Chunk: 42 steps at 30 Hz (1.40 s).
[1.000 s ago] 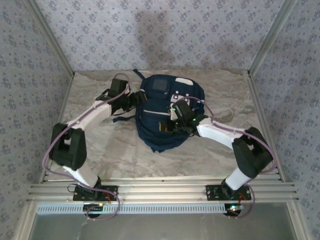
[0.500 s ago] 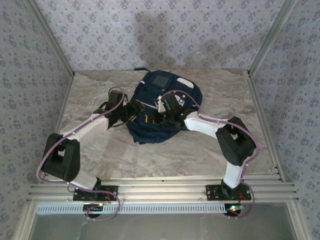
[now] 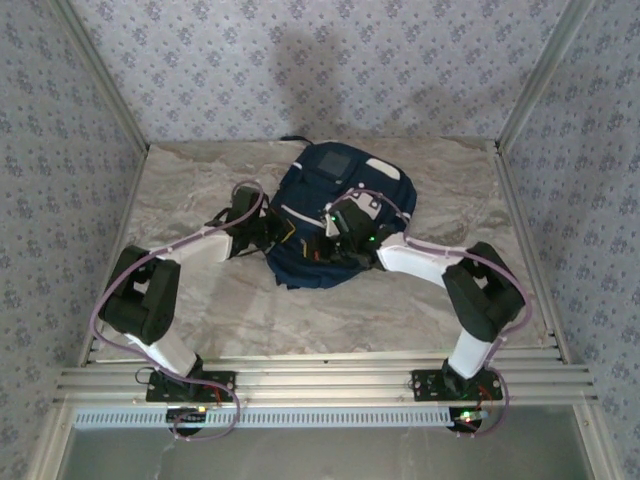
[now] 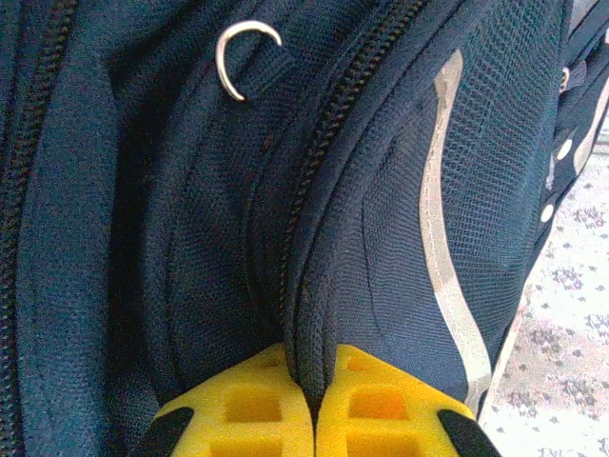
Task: Pack the student bag
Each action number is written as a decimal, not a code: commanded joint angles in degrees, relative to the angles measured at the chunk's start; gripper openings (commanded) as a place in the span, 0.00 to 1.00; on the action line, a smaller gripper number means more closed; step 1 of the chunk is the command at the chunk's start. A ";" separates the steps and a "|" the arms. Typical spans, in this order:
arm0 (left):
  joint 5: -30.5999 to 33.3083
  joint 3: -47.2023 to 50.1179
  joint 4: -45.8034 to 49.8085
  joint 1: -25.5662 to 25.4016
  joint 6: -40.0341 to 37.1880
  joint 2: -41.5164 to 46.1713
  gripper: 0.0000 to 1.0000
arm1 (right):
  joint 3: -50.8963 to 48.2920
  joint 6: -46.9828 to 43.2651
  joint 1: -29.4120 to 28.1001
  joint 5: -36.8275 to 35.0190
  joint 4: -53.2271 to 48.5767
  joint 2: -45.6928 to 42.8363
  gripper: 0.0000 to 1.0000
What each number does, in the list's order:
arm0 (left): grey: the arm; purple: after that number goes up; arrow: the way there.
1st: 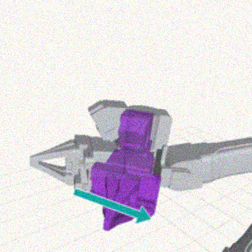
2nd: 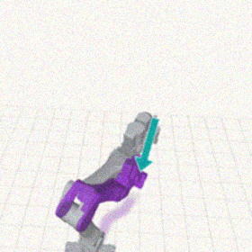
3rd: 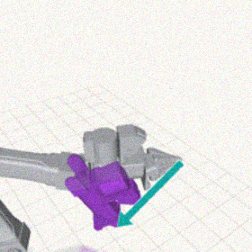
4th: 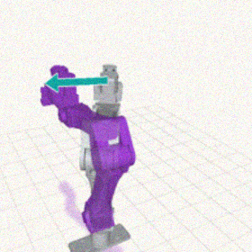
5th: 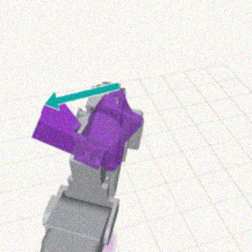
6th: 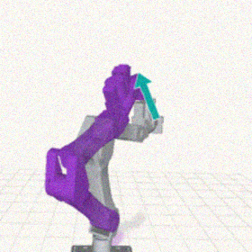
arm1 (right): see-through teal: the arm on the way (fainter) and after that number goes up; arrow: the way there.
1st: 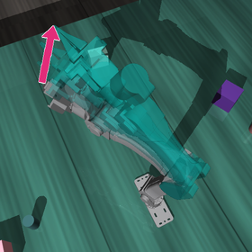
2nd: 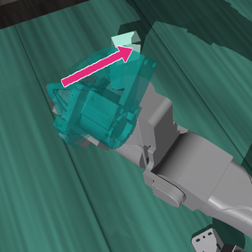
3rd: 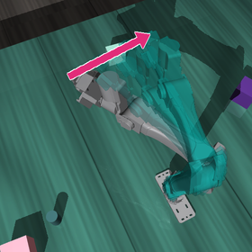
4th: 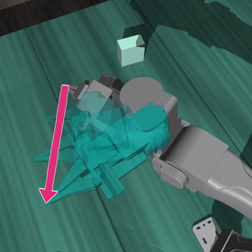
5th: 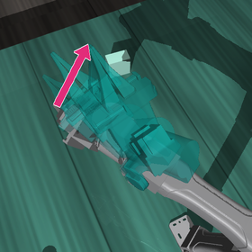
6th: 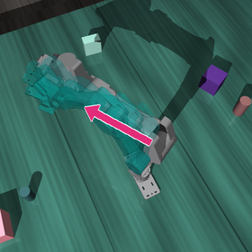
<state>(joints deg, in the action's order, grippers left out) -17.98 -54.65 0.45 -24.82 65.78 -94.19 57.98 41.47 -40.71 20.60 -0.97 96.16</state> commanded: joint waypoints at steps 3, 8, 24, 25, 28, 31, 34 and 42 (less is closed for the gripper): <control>4.26 -2.45 -2.07 1.84 -3.20 -0.21 0.00 | -8.45 -4.90 2.60 1.86 -13.35 -9.55 0.00; 4.88 -2.48 -1.72 2.07 -3.56 0.15 0.00 | -12.46 -9.95 7.27 0.51 -20.21 -15.79 0.00; 2.01 -3.95 0.33 2.01 -7.10 0.85 0.00 | -9.15 -29.67 28.24 -3.53 -24.36 -14.89 0.00; 1.90 -4.02 0.59 1.97 -7.44 0.85 0.00 | -7.69 -31.64 29.30 -4.00 -24.40 -13.65 0.00; 1.22 -4.32 1.15 1.97 -8.10 0.91 0.00 | -3.33 -35.22 31.87 -6.58 -23.52 -8.79 0.00; 1.02 -4.45 1.98 1.97 -8.83 1.07 0.00 | 0.17 -37.26 32.53 -8.60 -21.87 -4.24 0.00; 0.93 -4.71 2.88 2.06 -9.61 1.16 0.00 | 4.00 -40.42 32.58 -9.78 -23.52 -0.13 0.00; -0.13 -7.35 4.78 2.84 -11.79 -0.43 0.06 | 6.55 -39.01 34.72 -5.04 -23.53 -1.06 0.00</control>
<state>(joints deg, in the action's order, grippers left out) -21.69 -59.33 2.13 -24.93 58.26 -94.91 63.48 1.89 -9.82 25.17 -22.72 96.51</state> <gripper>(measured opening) 0.068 0.051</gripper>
